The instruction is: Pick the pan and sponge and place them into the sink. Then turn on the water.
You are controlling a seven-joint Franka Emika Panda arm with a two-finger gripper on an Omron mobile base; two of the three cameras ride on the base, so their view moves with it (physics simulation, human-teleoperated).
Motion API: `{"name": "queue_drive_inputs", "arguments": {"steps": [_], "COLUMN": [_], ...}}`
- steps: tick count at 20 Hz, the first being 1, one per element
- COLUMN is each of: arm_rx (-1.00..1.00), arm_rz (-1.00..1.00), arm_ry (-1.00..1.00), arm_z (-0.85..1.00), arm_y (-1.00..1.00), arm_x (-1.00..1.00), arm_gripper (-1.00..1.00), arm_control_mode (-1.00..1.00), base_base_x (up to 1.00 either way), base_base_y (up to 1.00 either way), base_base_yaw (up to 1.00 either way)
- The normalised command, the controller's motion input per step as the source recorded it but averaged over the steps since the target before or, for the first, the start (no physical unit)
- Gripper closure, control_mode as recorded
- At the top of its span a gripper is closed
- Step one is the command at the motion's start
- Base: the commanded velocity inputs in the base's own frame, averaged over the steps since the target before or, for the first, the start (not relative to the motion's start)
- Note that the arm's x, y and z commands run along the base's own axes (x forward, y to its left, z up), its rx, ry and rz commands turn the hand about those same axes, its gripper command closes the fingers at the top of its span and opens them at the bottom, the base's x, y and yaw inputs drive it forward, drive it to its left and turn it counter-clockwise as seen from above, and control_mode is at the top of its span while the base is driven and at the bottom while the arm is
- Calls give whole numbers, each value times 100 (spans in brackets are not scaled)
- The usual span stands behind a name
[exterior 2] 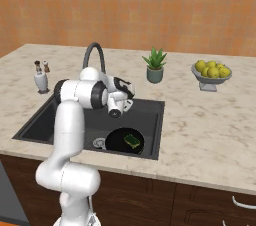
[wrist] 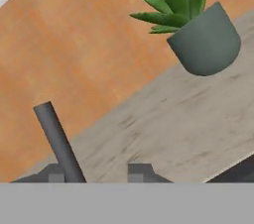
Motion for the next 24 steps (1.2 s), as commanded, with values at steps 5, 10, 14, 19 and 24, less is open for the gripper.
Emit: {"name": "queue_drive_inputs", "arguments": {"steps": [5,10,14,19,24], "arm_rx": [51,63,61,62,65], "arm_rz": [9,1,-7,-5,0], "arm_ry": [23,39,67,55,7], "arm_z": [36,28,32,40,83], "arm_y": [-100,-100,-100,-100,-100], "arm_x": [5,5,5,-4,-30], "arm_gripper": [100,100,100,100,100], "arm_control_mode": [-100,-100,-100,-100,-100], "base_base_x": [0,0,0,0,0], "base_base_y": [0,0,0,0,0], "base_base_yaw": [0,0,0,0,0]}}
